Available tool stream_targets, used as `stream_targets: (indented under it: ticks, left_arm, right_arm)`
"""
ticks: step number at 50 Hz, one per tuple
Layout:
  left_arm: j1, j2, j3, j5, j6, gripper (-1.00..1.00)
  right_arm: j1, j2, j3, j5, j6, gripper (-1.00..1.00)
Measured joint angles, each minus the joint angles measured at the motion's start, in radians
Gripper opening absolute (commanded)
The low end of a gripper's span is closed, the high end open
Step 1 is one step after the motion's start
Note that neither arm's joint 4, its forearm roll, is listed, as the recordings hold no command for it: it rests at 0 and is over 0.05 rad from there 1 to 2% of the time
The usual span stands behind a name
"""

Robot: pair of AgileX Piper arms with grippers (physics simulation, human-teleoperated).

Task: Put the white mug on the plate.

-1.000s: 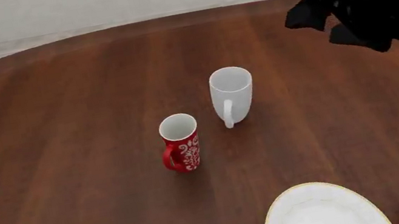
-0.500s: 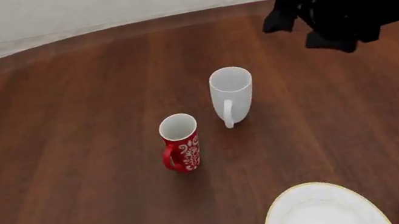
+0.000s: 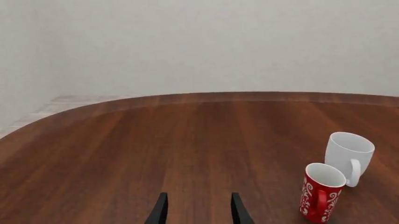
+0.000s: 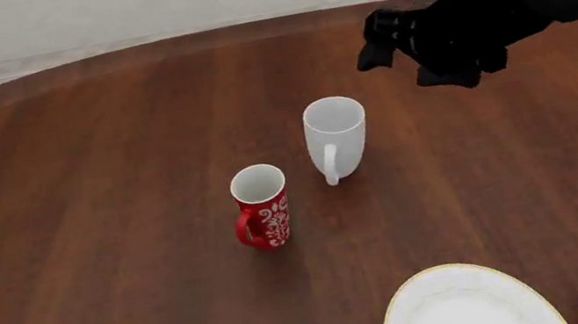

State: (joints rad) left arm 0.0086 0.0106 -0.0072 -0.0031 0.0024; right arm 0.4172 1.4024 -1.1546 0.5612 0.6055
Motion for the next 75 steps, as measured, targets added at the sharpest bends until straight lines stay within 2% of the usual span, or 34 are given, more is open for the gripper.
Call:
stream_targets:
  ticks: [51,75]
  left_arm:
    - [0.0,-0.002,0.003,-0.001,0.0,1.0]
    - [0.0,-0.003,0.003,0.0,0.0,1.0]
  right_arm:
    - [0.063,0.208,-0.024,-0.095,0.002,1.0]
    - [0.066,0.276,-0.043,-0.122,0.004,1.0]
